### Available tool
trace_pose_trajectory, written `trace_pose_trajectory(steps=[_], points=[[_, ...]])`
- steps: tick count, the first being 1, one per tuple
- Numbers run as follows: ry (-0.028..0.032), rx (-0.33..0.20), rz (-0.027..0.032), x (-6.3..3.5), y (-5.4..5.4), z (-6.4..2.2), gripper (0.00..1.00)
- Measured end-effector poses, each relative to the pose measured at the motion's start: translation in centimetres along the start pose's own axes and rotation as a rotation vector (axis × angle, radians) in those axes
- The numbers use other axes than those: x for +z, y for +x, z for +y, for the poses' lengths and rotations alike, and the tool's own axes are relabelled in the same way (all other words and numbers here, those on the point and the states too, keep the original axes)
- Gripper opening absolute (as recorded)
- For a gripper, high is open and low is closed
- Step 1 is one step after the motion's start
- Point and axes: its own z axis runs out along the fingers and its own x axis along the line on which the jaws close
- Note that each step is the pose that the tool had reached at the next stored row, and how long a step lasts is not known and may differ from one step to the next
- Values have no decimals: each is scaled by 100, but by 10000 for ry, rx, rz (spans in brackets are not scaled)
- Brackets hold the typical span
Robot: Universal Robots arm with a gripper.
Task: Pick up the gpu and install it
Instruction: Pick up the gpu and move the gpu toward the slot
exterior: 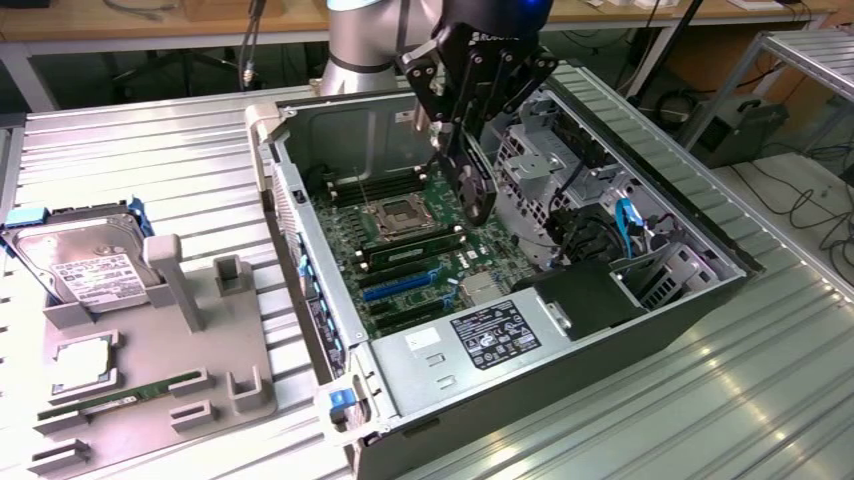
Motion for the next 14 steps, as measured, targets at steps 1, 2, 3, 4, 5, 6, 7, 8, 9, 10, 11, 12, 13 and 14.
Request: trace_pose_trajectory(steps=[1,2,3,4,5,6,7,8,9,10,11,12,13,14], points=[[0,0,0,0,-6,0,26],[0,0,0,1,-13,1,26],[0,-1,0,2,-19,1,26],[0,-1,0,3,-26,2,26],[-1,0,0,4,-32,2,26],[-1,0,0,6,-38,3,26],[0,0,0,6,-45,3,26],[0,0,0,8,-51,3,26],[0,0,0,9,-56,4,26],[0,1,0,10,-61,4,26],[0,0,0,12,-69,5,26],[0,0,0,13,-75,5,26],[0,0,0,16,-85,6,26],[0,0,0,18,-91,6,26]])
